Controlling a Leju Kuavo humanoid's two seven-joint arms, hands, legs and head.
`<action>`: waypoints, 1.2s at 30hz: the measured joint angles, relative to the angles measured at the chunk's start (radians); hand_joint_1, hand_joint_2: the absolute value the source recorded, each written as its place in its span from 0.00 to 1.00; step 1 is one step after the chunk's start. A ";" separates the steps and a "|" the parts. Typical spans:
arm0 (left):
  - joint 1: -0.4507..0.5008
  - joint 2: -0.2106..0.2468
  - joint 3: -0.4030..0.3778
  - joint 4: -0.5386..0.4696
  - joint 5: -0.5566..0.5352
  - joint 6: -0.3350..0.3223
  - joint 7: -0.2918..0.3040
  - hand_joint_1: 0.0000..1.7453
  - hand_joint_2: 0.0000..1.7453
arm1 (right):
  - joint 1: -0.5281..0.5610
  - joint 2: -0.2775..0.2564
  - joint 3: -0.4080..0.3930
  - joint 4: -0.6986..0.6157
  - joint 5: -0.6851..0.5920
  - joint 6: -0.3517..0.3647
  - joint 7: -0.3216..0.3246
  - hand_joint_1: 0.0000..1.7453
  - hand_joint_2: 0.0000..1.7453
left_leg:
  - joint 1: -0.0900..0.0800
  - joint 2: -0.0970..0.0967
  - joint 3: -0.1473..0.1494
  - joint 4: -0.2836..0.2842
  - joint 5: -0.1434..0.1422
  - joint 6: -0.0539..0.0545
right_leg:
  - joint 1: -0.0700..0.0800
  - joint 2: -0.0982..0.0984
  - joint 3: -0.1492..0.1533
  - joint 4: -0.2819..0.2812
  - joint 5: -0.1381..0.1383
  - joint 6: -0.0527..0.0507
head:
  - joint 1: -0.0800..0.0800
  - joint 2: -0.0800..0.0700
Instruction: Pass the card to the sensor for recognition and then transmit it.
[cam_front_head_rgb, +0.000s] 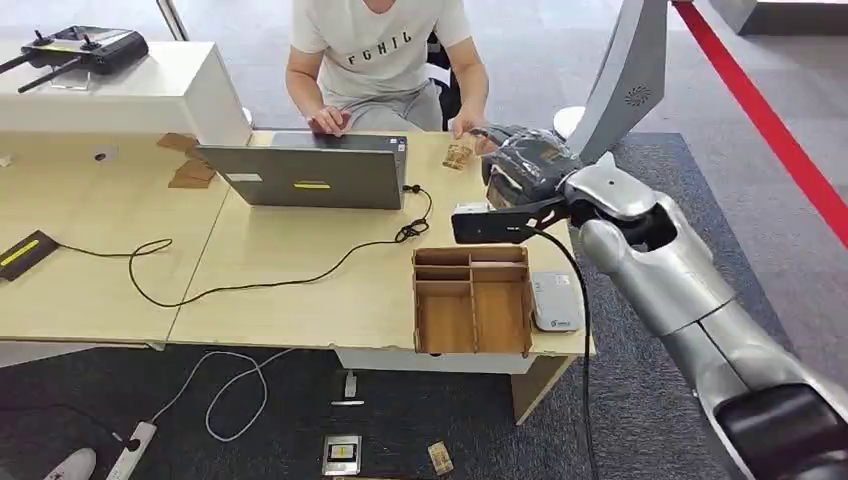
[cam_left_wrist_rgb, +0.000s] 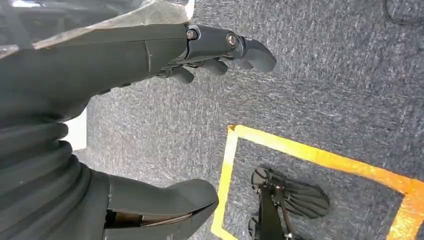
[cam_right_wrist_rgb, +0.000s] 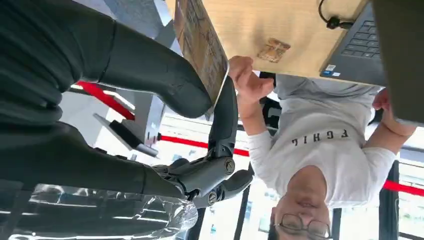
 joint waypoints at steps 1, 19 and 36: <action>0.000 0.000 0.000 0.000 0.000 -0.002 -0.001 0.00 1.00 | 0.000 -0.004 -0.002 0.000 0.000 0.000 0.000 1.00 1.00 | 0.000 0.000 0.000 0.000 0.000 0.000 | 0.000 0.000 0.000 0.000 0.000 0.000 | -0.001 0.000; -0.001 -0.013 -0.025 0.000 -0.018 -0.024 -0.020 0.00 1.00 | 0.055 -0.085 -0.079 -0.143 0.011 0.054 0.030 1.00 1.00 | 0.000 0.000 0.000 0.000 0.000 0.000 | 0.000 0.000 0.000 0.000 0.000 0.000 | -0.001 0.000; -0.001 -0.013 -0.031 0.000 -0.018 -0.031 -0.013 0.00 1.00 | 0.069 -0.106 -0.101 -0.180 0.021 0.054 0.026 1.00 1.00 | 0.000 0.000 0.000 0.000 0.000 0.000 | 0.000 0.000 0.000 0.000 0.000 0.000 | 0.000 0.000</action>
